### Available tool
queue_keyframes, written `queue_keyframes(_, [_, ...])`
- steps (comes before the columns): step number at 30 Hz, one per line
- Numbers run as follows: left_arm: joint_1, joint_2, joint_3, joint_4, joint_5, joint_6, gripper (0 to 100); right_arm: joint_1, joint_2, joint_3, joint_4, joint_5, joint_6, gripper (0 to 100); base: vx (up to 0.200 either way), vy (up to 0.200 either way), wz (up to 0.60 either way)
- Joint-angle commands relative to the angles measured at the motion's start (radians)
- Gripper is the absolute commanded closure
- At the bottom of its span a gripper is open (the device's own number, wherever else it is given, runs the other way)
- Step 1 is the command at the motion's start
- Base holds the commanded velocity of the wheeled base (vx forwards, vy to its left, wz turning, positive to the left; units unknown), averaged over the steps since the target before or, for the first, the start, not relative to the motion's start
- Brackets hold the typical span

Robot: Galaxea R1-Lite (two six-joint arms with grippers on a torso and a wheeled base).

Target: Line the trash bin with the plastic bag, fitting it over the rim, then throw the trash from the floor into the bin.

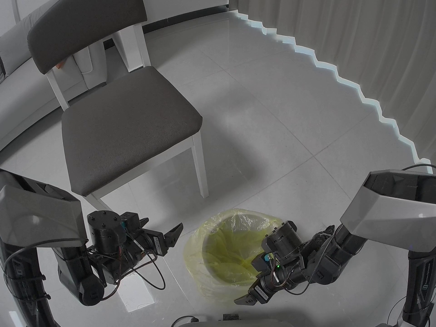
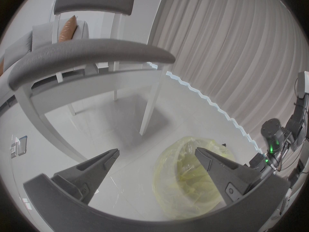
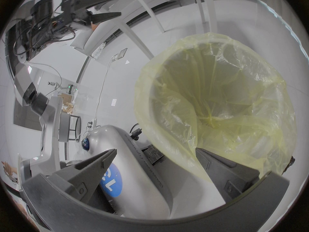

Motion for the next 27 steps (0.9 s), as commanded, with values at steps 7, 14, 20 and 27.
queue_keyframes(7, [-0.001,0.012,0.013,-0.020,-0.002,0.000,0,0.048,-0.063,0.072,-0.016,-0.009,0.007,0,0.000,0.000,0.00])
queue_keyframes(14, [-0.004,0.009,0.010,-0.020,-0.002,0.000,0,0.039,-0.053,0.070,-0.017,-0.009,0.009,0,0.000,0.000,0.00])
queue_keyframes(20, [-0.011,0.003,-0.022,-0.020,-0.007,-0.002,0,-0.018,-0.130,0.058,-0.016,-0.009,0.012,0,0.000,0.000,0.00])
queue_keyframes(27, [-0.039,0.053,-0.075,-0.020,-0.007,0.000,0,-0.088,-0.224,0.044,-0.016,-0.006,0.039,0,0.000,0.000,0.00])
